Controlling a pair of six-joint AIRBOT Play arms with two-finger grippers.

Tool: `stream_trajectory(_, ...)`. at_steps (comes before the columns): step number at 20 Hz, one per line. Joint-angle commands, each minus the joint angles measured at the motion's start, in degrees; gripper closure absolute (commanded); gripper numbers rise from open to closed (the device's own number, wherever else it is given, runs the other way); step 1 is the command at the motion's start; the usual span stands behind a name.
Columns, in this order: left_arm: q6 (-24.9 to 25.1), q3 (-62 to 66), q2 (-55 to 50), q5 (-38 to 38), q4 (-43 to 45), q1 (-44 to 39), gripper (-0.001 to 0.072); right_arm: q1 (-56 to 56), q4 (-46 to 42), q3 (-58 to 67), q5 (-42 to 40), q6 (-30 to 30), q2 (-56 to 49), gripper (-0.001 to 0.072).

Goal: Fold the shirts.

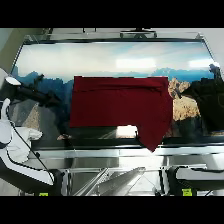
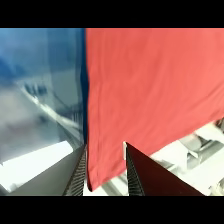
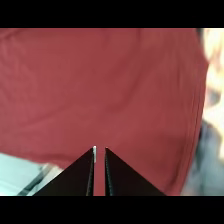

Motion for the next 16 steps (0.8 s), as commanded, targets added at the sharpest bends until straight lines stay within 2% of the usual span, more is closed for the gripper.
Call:
stream_trajectory(1, 0.57, -10.91, 2.67, 7.39, 2.21, -1.64, 0.0454, -2.97, -0.13, -9.94, 0.37, -0.37, 9.25, 0.0613)
stream_trajectory(2, 0.59, -12.39, 2.67, 8.96, 2.25, -2.21, 0.0454, -3.72, -0.46, -11.74, 0.42, -0.26, 11.39, 0.0564)
stream_trajectory(3, 0.59, -13.49, 2.58, 10.34, 2.36, -2.69, 0.0454, -4.24, -0.46, -13.18, 0.42, -0.26, 13.2, 0.0471)
stream_trajectory(4, 0.59, -14.12, 2.16, 11.32, 2.86, -3.43, 0.0454, -4.48, -0.61, -14.16, 0.42, -0.28, 14.62, 0.0449)
stream_trajectory(10, 0.59, -14.29, -1.79, 11.15, 0.76, -9.11, 0.0454, -4.48, -2.14, -15.32, 3.89, -0.02, 19.58, 0.0448)
stream_trajectory(12, 1.14, -14.23, -1.16, 11.3, -0.24, -10.97, 0.0456, -4.48, -6.36, -16.98, 4.5, 2.82, 21.09, 0.0447)
stream_trajectory(13, 1.29, -14.23, -0.55, 11.21, 0.44, -11.41, 0.0474, -4.48, -7.8, -19.04, 4.42, 4.48, 21.81, 0.0447)
stream_trajectory(14, 1.27, -14.25, 0.22, 10.8, 1.42, -11.41, 0.0621, -4.46, -8.98, -21.81, 3.98, 5.25, 22.43, 0.0444)
stream_trajectory(15, 1.55, -14.25, 0.87, 9.9, 1.66, -11.28, 0.0682, -4.48, -9.7, -24.94, 2.8, 6.14, 22.62, 0.0434)
stream_trajectory(16, 1.81, -14.25, 1.53, 8.9, 1.53, -10.86, 0.0683, -4.46, -9.77, -28.11, 1.03, 6.6, 22.64, 0.0336)
